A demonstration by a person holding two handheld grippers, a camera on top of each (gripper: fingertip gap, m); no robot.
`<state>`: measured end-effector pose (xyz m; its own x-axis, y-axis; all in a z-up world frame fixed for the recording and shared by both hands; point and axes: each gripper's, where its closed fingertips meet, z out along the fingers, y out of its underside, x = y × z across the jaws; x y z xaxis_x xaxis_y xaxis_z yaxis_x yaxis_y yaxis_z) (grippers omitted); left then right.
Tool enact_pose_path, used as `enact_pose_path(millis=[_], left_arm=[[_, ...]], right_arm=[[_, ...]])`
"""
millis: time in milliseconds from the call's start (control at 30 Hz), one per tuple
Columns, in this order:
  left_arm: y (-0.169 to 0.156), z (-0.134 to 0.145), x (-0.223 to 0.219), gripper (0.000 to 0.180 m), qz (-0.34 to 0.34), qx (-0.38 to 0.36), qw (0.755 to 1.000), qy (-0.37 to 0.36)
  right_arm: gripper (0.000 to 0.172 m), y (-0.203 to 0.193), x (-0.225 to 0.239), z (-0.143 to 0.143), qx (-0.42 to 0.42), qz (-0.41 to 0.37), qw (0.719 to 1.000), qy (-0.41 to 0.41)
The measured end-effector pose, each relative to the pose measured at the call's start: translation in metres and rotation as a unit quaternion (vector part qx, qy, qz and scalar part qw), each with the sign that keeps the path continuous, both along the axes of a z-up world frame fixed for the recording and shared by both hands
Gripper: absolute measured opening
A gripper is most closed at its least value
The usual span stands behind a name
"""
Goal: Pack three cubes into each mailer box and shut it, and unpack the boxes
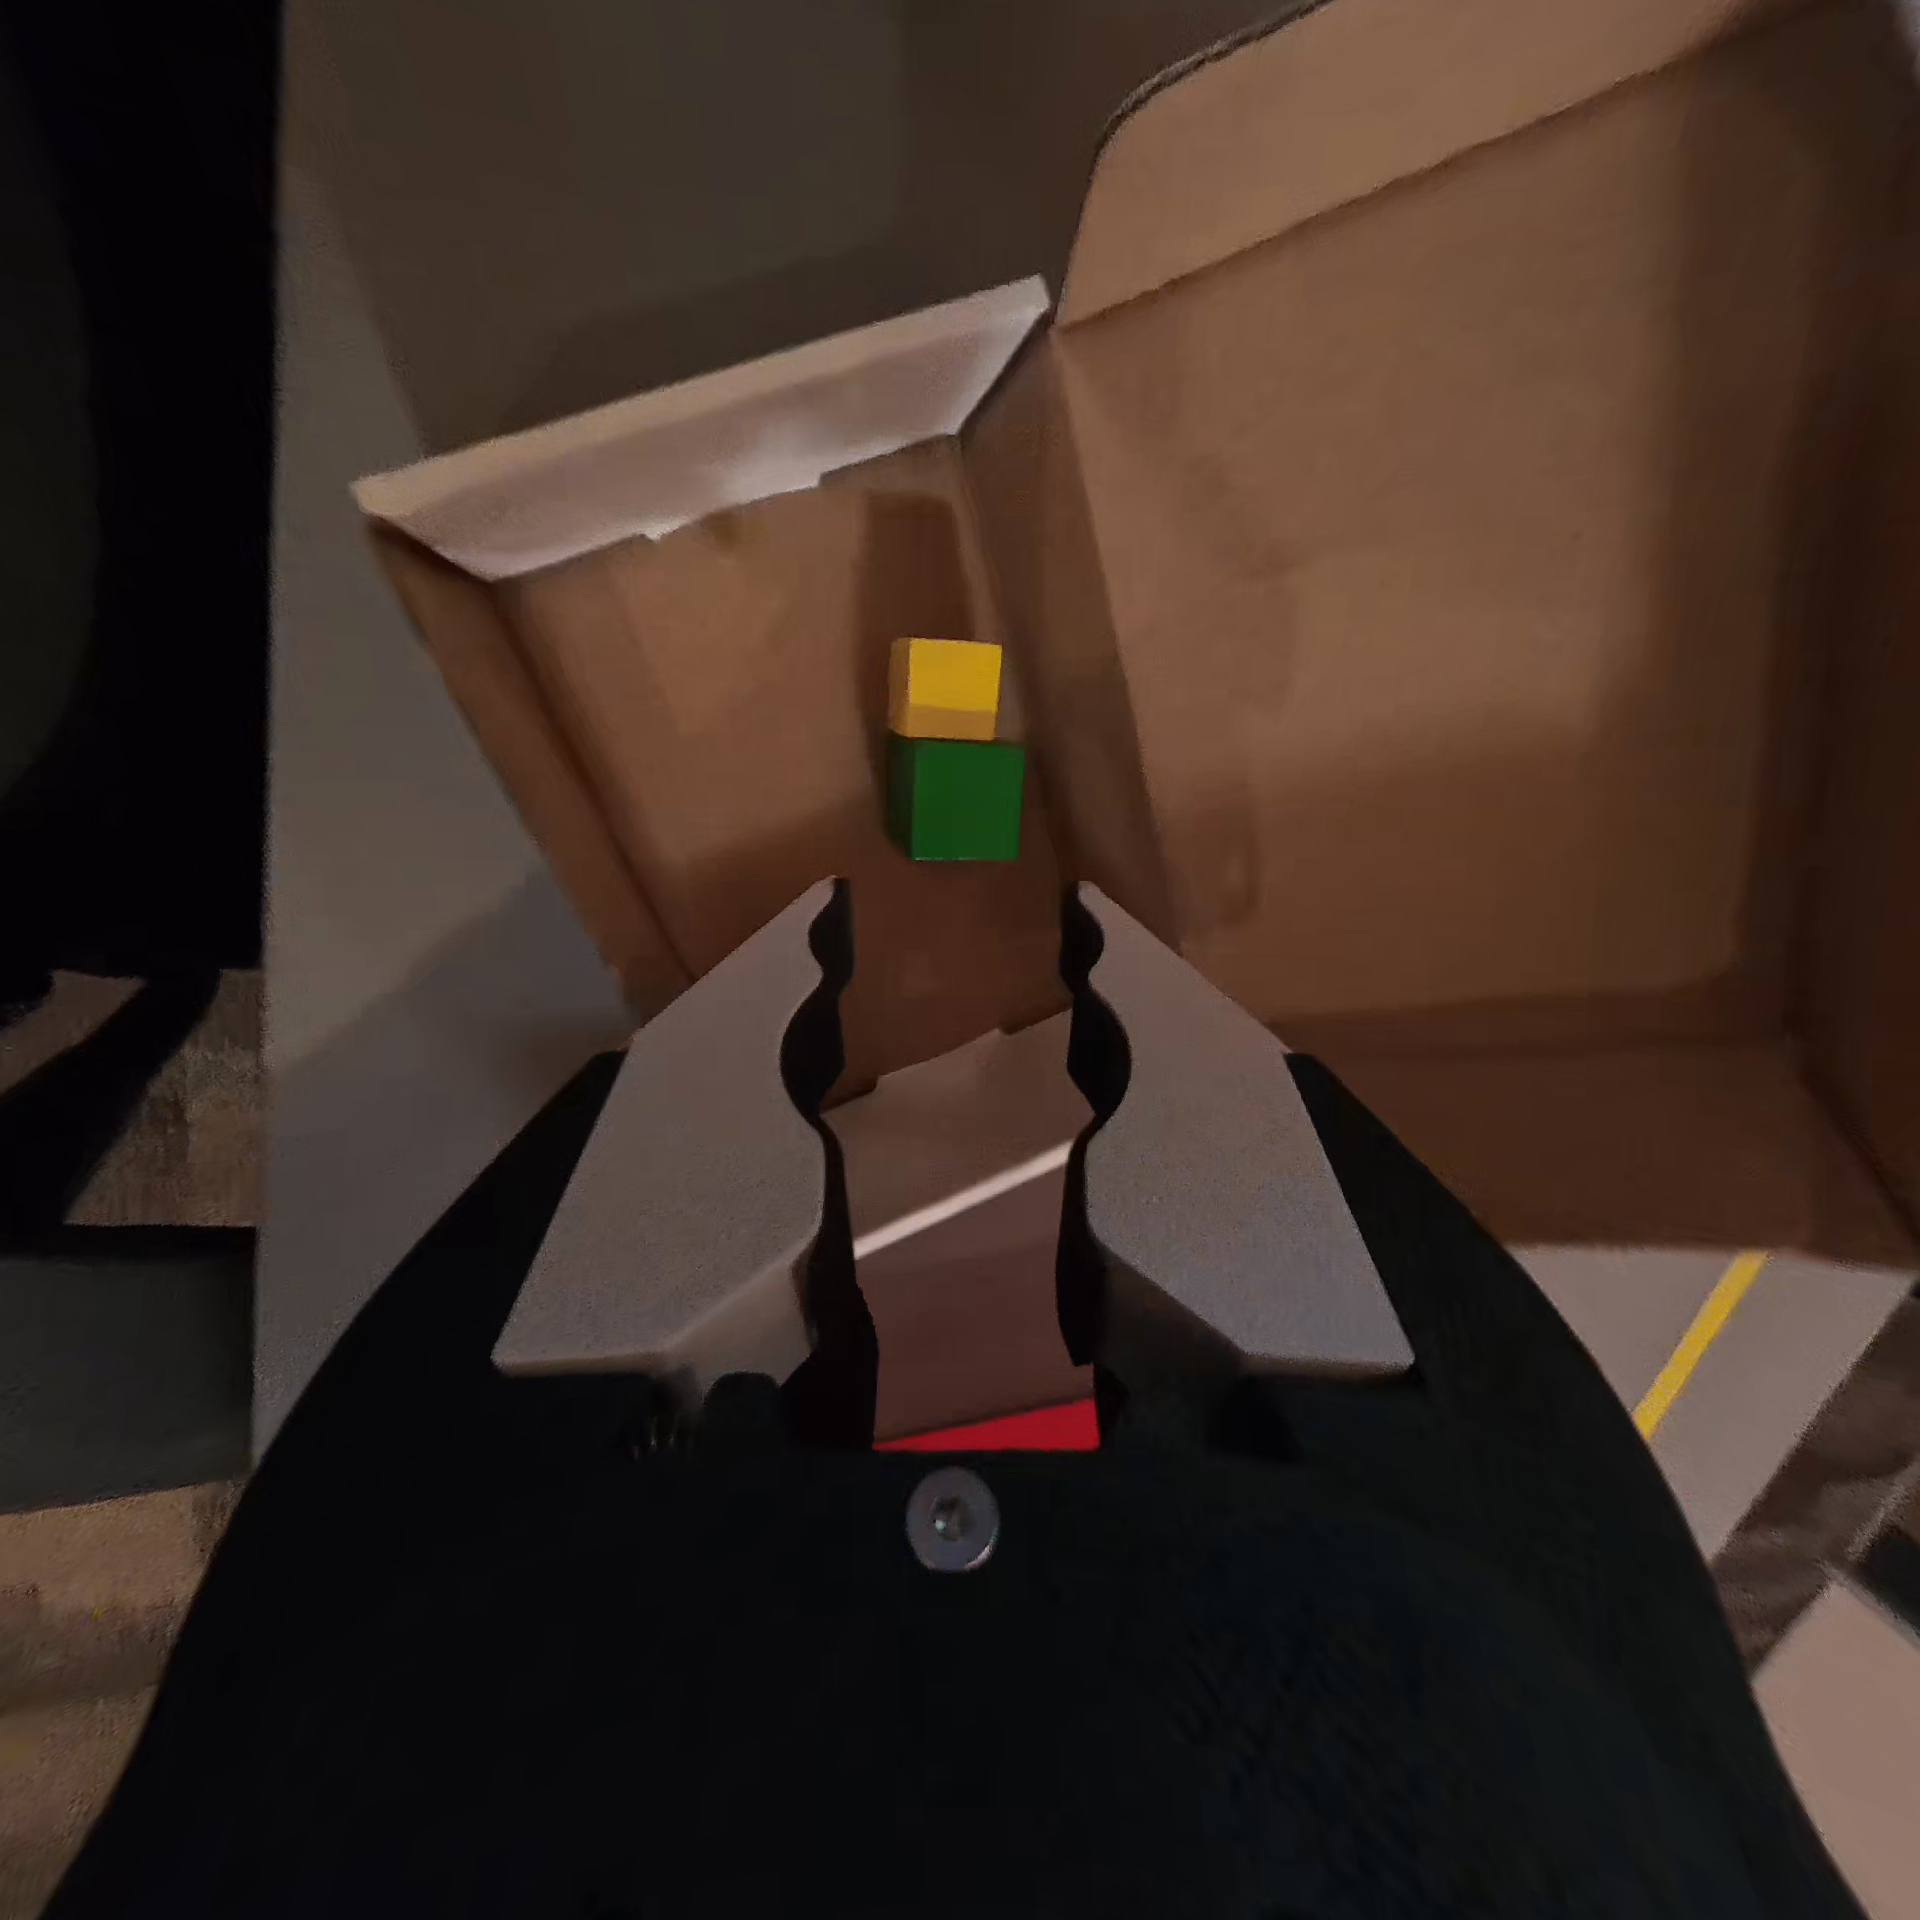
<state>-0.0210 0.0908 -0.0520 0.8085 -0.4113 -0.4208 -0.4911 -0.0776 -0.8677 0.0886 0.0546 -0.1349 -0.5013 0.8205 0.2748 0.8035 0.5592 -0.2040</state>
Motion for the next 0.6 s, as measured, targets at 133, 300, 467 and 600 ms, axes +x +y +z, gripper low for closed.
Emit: enact_pose_path(millis=[133,300,467,600], left_arm=[[-0.001,0.000,0.001,0.003,-0.002,0.001,1.000,0.004],[-0.001,0.000,0.001,0.003,-0.003,0.001,1.000,0.006],[-0.001,0.000,0.000,0.003,-0.003,-0.001,1.000,0.006],[-0.001,0.000,0.000,0.003,-0.003,-0.002,1.000,0.005]], right_arm=[[0.043,-0.001,-0.010,-0.021,-0.021,0.011,0.999,-0.033],[0.040,0.003,-0.013,-0.037,-0.014,0.017,0.998,-0.063],[0.026,0.002,-0.010,-0.035,-0.020,0.017,0.998,-0.064],[0.026,0.004,0.001,-0.011,-0.002,0.009,0.999,-0.046]])
